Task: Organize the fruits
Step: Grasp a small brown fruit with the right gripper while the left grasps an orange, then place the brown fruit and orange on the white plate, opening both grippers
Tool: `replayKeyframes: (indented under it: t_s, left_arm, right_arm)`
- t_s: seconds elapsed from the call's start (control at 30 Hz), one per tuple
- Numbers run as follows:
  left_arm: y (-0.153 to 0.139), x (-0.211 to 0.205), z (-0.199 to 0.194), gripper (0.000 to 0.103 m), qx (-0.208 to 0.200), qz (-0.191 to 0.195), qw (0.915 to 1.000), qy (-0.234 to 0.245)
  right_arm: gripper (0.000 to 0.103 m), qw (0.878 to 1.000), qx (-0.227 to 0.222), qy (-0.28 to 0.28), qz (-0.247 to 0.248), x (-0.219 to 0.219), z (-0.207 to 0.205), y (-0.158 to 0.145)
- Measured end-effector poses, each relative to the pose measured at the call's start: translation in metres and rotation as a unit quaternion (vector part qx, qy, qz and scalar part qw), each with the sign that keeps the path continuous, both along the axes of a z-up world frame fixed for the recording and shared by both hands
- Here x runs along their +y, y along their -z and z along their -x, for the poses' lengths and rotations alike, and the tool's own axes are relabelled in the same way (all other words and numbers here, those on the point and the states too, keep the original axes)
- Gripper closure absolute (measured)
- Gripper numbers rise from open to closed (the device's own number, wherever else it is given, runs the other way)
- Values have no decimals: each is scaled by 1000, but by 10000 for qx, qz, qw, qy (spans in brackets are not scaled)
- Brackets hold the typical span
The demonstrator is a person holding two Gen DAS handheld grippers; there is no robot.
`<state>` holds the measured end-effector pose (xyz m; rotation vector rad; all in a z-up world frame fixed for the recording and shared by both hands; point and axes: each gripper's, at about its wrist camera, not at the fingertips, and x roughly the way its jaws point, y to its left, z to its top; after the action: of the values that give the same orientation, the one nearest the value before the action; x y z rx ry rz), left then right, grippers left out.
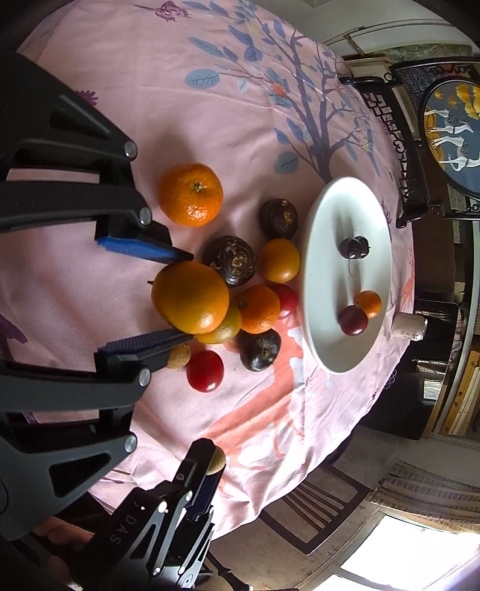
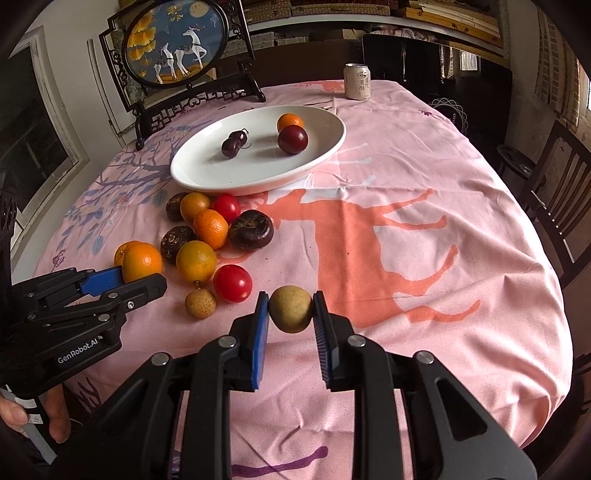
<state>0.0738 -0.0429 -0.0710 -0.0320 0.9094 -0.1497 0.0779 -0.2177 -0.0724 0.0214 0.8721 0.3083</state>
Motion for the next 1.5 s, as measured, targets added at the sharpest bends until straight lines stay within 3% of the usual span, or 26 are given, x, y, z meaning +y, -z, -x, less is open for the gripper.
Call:
replayKeyframes:
  t_s: [0.2, 0.33, 0.47, 0.6, 0.7, 0.97, 1.03, 1.17, 1.27, 1.3, 1.33, 1.4, 1.5]
  left_arm:
    - [-23, 13, -27, 66, -158, -45, 9996, -215]
    - [-44, 29, -71, 66, -303, -181, 9982, -493]
    - [-48, 44, -125, 66, -131, -184, 9976, -656]
    - [-34, 54, -176, 66, 143, -300, 9962, -803]
    - [-19, 60, -203, 66, 419, -146, 9959, -787]
    - [-4, 61, -233, 64, 619, -95, 9952, -758]
    - [-12, 64, -229, 50, 517, 16, 9956, -777]
    - [-48, 68, -197, 49, 76, 177, 9969, -758]
    - [-70, 67, -149, 38, -303, 176, 9967, -726]
    - [-74, 66, -130, 33, -440, 130, 9963, -721]
    - [-74, 63, -110, 32, -547, 98, 9960, -700]
    - [-67, 60, -76, 33, -593, 127, 9959, -672]
    - [-48, 58, -36, 33, -408, 341, 9970, -563]
  right_arm:
    - [79, 9998, -115, -173, 27, 16, -20, -17]
    - [79, 9987, -372, -317, 118, 35, -52, -41]
    - [79, 9970, -546, -511, 214, 60, -97, -56]
    - [79, 9957, -371, -710, 473, 87, -145, -46]
    - [79, 9943, -130, -859, 615, 105, -175, -29]
    - [77, 9936, 135, -840, 746, 118, -210, -3]
    - [45, 9929, 138, -839, 837, 119, -209, -4]
    - [45, 9917, -179, -823, 974, 111, -181, -27]
    - [40, 9922, -199, -751, 971, 95, -142, -44]
    - [33, 9930, -183, -731, 907, 89, -125, -46]
    - [25, 9938, -160, -713, 834, 82, -109, -46]
    - [19, 9958, -217, -549, 699, 68, -77, -43]
    - [17, 9977, -234, -238, 596, 51, -43, -35]
